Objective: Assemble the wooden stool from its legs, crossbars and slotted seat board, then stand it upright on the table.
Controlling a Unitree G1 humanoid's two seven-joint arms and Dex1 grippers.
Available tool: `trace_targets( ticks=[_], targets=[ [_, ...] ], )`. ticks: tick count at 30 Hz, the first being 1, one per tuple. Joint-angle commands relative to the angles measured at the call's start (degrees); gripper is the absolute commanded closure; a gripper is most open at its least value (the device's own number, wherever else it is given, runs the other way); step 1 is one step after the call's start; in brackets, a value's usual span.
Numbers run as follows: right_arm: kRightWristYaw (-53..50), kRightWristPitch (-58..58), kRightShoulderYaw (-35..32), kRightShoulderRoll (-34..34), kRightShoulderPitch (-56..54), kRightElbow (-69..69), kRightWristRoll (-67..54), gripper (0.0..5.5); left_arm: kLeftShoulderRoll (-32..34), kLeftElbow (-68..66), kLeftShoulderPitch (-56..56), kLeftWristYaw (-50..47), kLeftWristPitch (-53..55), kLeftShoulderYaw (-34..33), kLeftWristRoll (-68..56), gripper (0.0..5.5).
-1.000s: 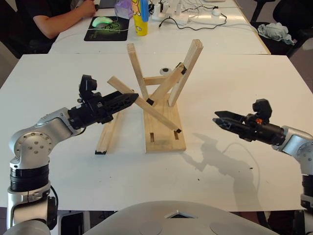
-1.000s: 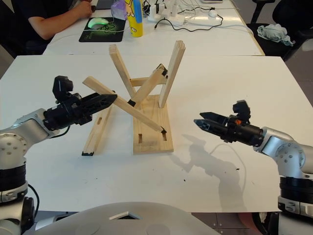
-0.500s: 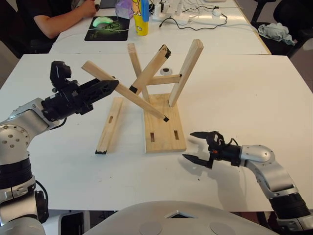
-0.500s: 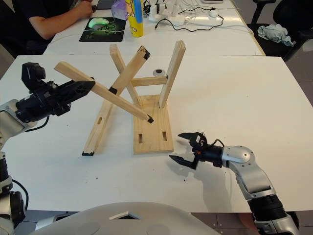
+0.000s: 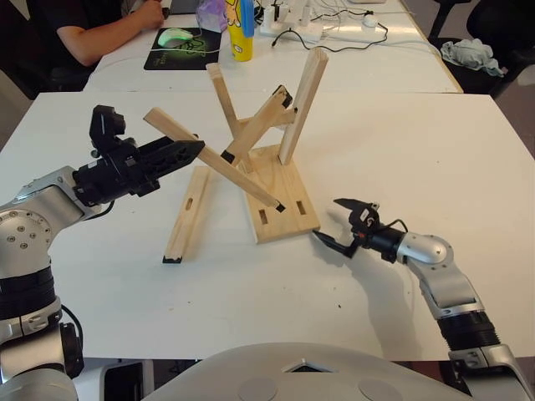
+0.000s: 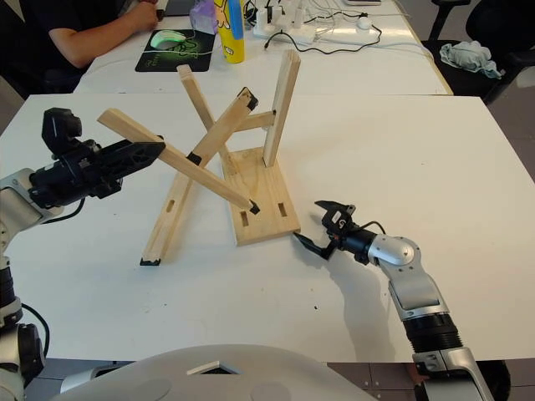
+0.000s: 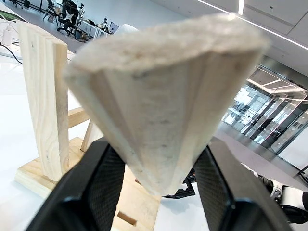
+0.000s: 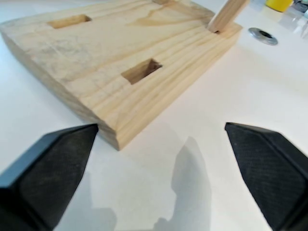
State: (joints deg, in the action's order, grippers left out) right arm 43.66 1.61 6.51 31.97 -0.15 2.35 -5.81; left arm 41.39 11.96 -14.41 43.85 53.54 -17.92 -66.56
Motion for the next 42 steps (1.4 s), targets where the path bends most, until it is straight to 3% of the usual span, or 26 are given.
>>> trace_targets(
  ticks=[1,5,11,21,27,38,42],
  targets=[
    [-1.48,-0.77,-1.20,-0.87,-1.26,0.42,0.07,0.59,-0.22,1.03,-0.81,0.07,-3.25,1.63,4.99,3.43],
    [1.64,5.40,-4.82,-1.78,-0.46,-2.56,-8.63,0.59,-1.06,2.38,-0.61,0.38,-6.31,3.35,9.19,3.43],
    [5.84,22.01,-8.55,-2.35,3.67,-13.37,-27.56,1.47,-0.79,4.43,-1.19,1.07,-9.06,5.88,13.91,3.43],
    [-14.22,13.15,0.48,-17.58,7.02,-13.81,-12.90,2.93,-0.52,4.00,-4.02,3.11,-9.00,7.64,15.16,3.43],
    [-16.09,8.70,5.09,-17.89,6.92,-8.62,-4.63,3.80,-0.18,3.91,-4.29,4.36,-8.77,8.62,16.03,3.43],
    [-16.45,9.65,6.99,-18.37,7.25,-6.42,-1.71,5.38,0.32,4.29,-2.75,5.91,-8.99,10.44,19.05,3.43],
    [-16.46,10.23,7.42,-18.28,7.34,-6.01,-1.43,5.50,0.47,4.36,-2.41,6.56,-8.54,10.86,19.72,3.43]
  ],
)
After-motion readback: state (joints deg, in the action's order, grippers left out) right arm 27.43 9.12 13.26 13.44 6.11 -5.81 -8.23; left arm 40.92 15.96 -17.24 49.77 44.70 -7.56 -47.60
